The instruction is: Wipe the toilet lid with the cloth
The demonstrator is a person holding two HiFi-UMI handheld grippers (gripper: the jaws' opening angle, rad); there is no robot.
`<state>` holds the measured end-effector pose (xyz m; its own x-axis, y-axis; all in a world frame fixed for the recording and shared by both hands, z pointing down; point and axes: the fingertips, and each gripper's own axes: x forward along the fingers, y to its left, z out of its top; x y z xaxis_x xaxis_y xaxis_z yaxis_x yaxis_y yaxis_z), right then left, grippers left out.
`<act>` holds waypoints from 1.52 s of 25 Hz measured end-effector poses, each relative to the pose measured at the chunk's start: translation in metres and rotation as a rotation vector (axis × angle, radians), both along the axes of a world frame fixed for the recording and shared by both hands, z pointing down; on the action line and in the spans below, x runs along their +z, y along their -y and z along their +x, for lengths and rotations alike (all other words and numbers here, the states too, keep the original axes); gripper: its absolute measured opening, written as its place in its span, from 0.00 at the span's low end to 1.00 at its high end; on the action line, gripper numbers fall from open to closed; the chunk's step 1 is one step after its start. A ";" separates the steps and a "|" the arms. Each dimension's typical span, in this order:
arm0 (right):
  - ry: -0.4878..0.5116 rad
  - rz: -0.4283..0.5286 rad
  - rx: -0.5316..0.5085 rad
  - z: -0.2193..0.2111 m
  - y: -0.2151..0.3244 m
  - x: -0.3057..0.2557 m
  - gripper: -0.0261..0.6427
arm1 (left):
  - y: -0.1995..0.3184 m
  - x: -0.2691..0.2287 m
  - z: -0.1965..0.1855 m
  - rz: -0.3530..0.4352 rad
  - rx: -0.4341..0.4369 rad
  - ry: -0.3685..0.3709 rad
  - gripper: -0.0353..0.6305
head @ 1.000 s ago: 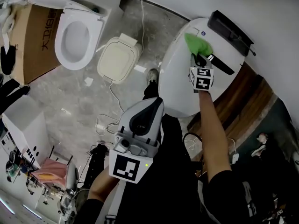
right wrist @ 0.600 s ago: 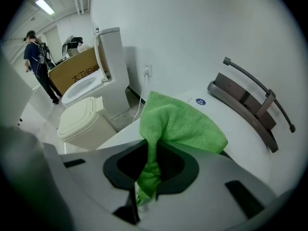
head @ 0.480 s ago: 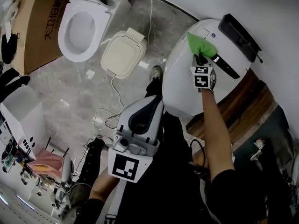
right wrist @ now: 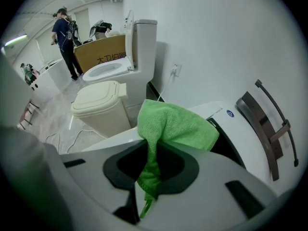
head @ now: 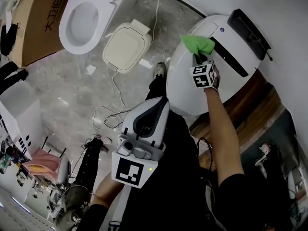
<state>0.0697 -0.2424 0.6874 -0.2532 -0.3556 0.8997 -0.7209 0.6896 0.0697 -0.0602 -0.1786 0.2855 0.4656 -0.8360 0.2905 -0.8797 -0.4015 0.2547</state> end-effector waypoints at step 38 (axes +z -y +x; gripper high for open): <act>0.051 -0.034 -0.484 -0.069 -0.291 0.044 0.14 | -0.231 0.031 -0.002 0.047 -0.225 0.024 0.05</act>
<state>0.0004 0.0485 0.7312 -0.4262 -0.1570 0.8909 -0.3183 0.9479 0.0147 -0.0622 0.0523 0.3169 0.2590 -0.9310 0.2574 -0.9541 -0.2050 0.2184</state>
